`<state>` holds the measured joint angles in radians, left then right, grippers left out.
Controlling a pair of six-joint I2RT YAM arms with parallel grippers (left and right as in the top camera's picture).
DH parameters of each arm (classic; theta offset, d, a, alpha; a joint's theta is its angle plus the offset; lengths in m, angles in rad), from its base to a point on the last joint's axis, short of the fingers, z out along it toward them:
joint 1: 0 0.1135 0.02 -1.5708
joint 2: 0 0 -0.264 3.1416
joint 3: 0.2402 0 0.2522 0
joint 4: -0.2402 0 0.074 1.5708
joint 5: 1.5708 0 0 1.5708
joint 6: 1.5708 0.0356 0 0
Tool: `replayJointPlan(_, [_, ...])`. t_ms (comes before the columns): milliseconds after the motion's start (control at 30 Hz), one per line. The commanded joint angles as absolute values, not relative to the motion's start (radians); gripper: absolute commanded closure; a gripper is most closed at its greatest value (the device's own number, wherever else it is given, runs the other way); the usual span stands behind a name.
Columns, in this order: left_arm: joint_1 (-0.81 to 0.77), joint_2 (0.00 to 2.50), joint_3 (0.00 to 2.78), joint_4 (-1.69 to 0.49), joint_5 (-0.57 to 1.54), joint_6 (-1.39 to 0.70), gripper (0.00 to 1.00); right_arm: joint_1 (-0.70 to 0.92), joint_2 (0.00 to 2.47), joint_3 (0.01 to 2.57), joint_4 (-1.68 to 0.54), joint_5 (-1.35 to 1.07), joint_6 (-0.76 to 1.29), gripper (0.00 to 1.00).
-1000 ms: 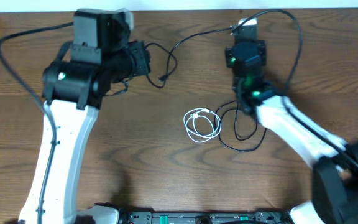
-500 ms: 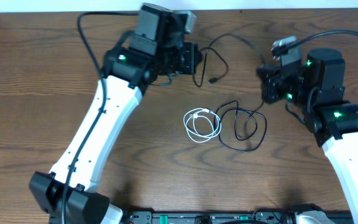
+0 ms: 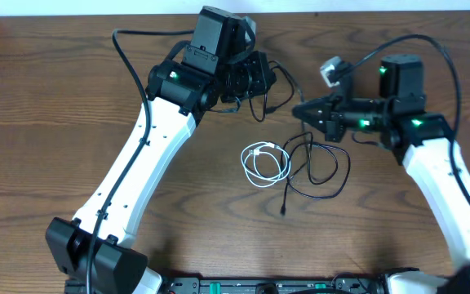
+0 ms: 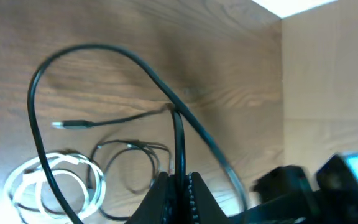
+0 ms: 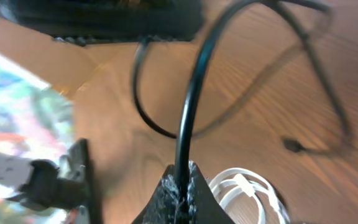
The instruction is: Untangle cables
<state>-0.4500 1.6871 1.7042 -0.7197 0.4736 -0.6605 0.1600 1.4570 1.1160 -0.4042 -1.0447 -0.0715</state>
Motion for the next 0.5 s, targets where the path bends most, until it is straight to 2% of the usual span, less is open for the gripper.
replayJointPlan(0, [-0.45, 1.684, 1.719, -0.715, 0.49, -0.836, 0.92, 0.201, 1.507, 1.118, -0.306, -1.236, -0.013, 0.99])
replayJointPlan(100, [-0.45, 1.684, 1.719, -0.715, 0.49, -0.879, 0.92, 0.222, 1.528, 1.118, -0.218, -1.238, 0.058, 0.95])
replayJointPlan(200, [-0.45, 1.684, 1.719, -0.715, 0.49, -0.912, 0.93, 0.232, 1.545, 1.118, -0.147, -1.237, 0.12, 0.87])
replayJointPlan(467, [-0.45, 1.684, 1.719, -0.699, 0.525, -0.964, 0.93, 0.23, 1.557, 1.118, -0.111, -1.233, 0.16, 0.81])
